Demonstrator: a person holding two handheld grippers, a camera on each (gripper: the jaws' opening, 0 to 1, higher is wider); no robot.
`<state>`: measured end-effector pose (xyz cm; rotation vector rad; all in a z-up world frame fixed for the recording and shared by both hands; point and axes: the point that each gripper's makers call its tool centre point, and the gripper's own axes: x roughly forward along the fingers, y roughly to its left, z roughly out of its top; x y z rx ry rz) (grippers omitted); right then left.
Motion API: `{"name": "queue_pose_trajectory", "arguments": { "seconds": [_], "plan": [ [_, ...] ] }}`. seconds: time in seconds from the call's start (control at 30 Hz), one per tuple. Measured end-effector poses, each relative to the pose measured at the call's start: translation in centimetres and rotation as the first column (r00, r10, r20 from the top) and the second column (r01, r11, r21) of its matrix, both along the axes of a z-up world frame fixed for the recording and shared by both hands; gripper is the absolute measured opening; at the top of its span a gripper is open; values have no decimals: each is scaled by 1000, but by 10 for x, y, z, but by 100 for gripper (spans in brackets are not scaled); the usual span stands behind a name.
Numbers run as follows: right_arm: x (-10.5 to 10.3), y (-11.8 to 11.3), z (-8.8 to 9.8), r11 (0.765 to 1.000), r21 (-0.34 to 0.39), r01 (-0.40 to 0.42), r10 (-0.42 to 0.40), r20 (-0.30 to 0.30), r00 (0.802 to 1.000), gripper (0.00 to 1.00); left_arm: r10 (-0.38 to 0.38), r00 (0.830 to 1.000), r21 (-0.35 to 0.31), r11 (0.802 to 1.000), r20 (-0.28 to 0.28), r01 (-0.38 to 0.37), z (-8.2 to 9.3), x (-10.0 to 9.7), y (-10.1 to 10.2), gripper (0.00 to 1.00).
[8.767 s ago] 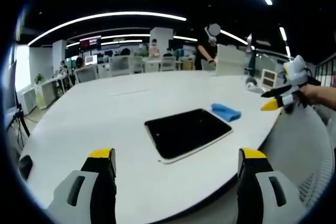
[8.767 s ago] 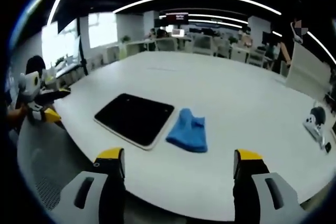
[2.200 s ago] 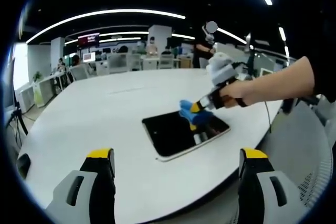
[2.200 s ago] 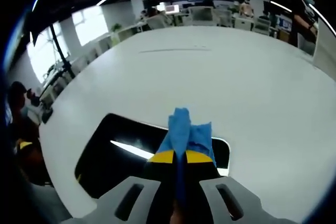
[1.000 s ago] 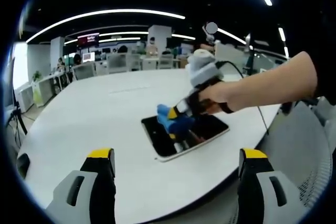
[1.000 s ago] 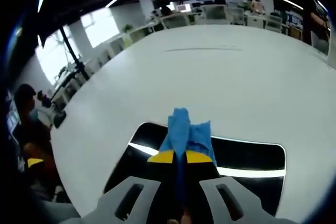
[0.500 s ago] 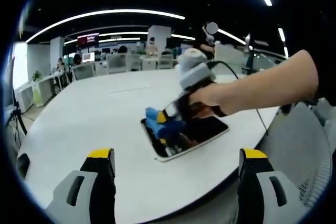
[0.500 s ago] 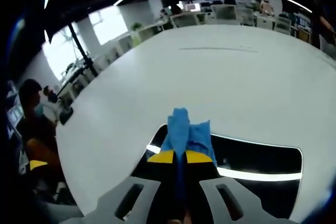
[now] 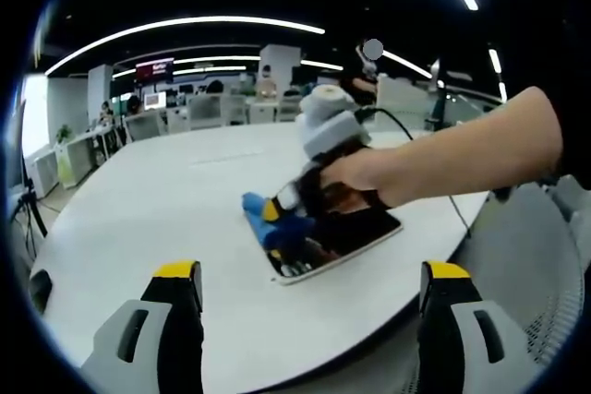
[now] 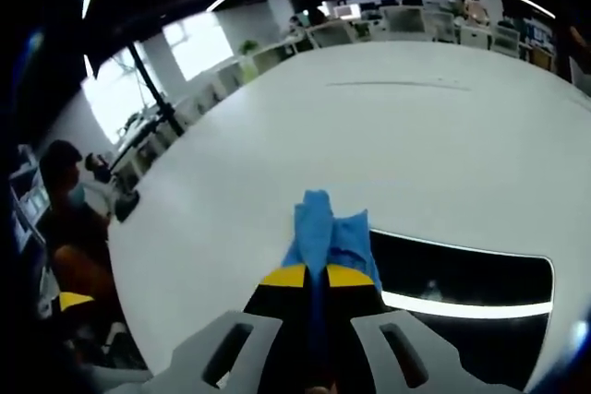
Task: Wipe the mirror surface with the cleaning cloth until all visible marks leave the cleaned area.
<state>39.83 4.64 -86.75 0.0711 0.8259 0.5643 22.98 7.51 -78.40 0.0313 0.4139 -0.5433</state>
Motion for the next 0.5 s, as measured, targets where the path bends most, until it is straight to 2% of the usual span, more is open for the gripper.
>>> {"name": "queue_pose_trajectory", "arguments": {
  "seconds": [0.5],
  "plan": [
    [-6, 3, 1, 999, -15, -36, 36, 5, 999, 1, -5, 1000, -4, 1000, 0, 5, 0, 0, -1, 98]
  ]
}}
